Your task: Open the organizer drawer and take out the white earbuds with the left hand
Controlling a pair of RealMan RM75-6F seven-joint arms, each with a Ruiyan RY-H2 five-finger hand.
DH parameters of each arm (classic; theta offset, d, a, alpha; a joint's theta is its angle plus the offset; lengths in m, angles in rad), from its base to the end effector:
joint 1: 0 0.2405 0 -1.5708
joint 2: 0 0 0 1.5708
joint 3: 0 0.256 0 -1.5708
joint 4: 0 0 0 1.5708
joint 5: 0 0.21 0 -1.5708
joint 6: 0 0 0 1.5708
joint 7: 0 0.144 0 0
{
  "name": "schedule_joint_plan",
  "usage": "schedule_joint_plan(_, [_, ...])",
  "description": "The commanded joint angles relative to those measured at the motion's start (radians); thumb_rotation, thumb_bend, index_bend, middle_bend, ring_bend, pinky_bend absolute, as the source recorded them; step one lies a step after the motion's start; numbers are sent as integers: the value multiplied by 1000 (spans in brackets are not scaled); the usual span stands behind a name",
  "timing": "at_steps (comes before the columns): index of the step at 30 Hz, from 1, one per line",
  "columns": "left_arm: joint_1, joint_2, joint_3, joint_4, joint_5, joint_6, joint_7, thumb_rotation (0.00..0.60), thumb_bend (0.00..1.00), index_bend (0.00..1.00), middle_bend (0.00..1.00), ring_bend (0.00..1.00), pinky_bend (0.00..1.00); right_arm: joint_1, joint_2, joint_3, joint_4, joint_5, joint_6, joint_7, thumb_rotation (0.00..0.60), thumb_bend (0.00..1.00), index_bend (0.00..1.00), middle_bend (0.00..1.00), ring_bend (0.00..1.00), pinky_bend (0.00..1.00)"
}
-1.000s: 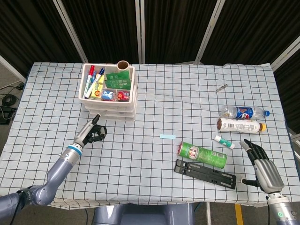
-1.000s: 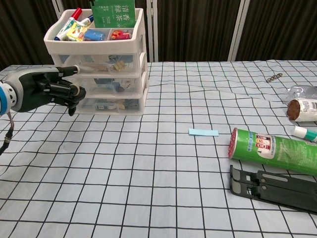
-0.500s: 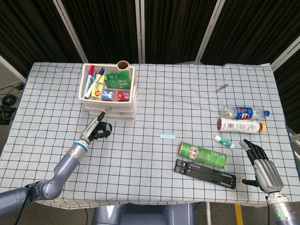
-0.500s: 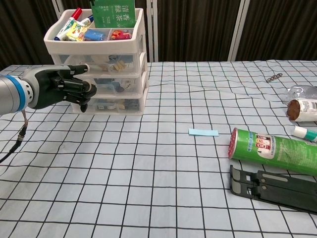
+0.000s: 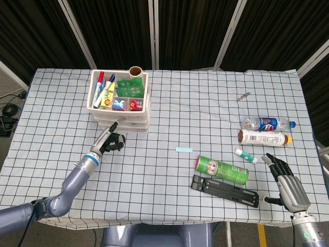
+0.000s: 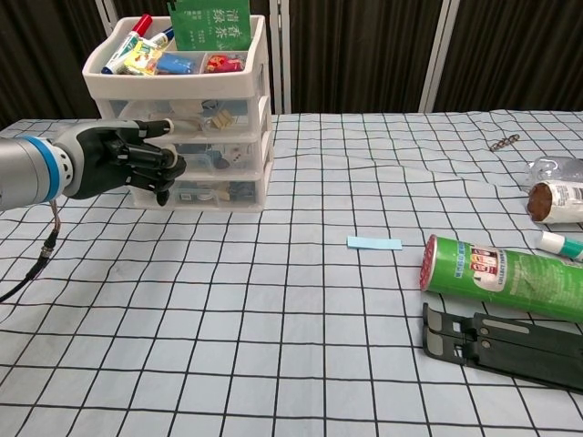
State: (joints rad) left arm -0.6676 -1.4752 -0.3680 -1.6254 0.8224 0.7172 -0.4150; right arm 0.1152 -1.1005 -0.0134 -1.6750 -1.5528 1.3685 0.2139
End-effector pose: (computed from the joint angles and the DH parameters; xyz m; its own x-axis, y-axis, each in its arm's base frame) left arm -0.1457 0.3446 -0.0044 -0.5683 0.4665 0.6778 0.8176 0.2271 0.5292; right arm -0.2990 -0.1734 0.1327 0.1626 -0.1875 0.9687 -0.9865 -0.0494 0.1561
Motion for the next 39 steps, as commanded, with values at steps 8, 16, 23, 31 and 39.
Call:
schedule_joint_plan(8, [-20, -8, 4, -3, -23, 2, 27, 600, 812, 57, 741, 690, 612, 0, 2, 0, -1, -2, 2, 6, 600, 111, 0, 0, 0, 0])
schedule_joint_plan(16, [-33, -12, 3, -5, -38, 10, 46, 600, 812, 58, 741, 690, 612, 0, 4, 0, 0, -3, 3, 12, 600, 111, 0, 0, 0, 0])
schedule_joint_plan(23, [-34, -11, 10, -10, -37, 8, 50, 600, 812, 86, 741, 690, 612, 0, 4, -1, 1, -3, 2, 13, 600, 111, 0, 0, 0, 0])
schedule_joint_plan(31, [-27, -9, 21, -17, -19, 3, 47, 600, 812, 90, 741, 690, 612, 0, 3, -1, 0, -3, 2, 9, 600, 111, 0, 0, 0, 0])
schedule_joint_plan(39, [-19, -7, 26, -32, 9, 6, 39, 600, 812, 90, 741, 690, 612, 0, 2, -1, 0, -3, 2, 8, 600, 110, 0, 0, 0, 0])
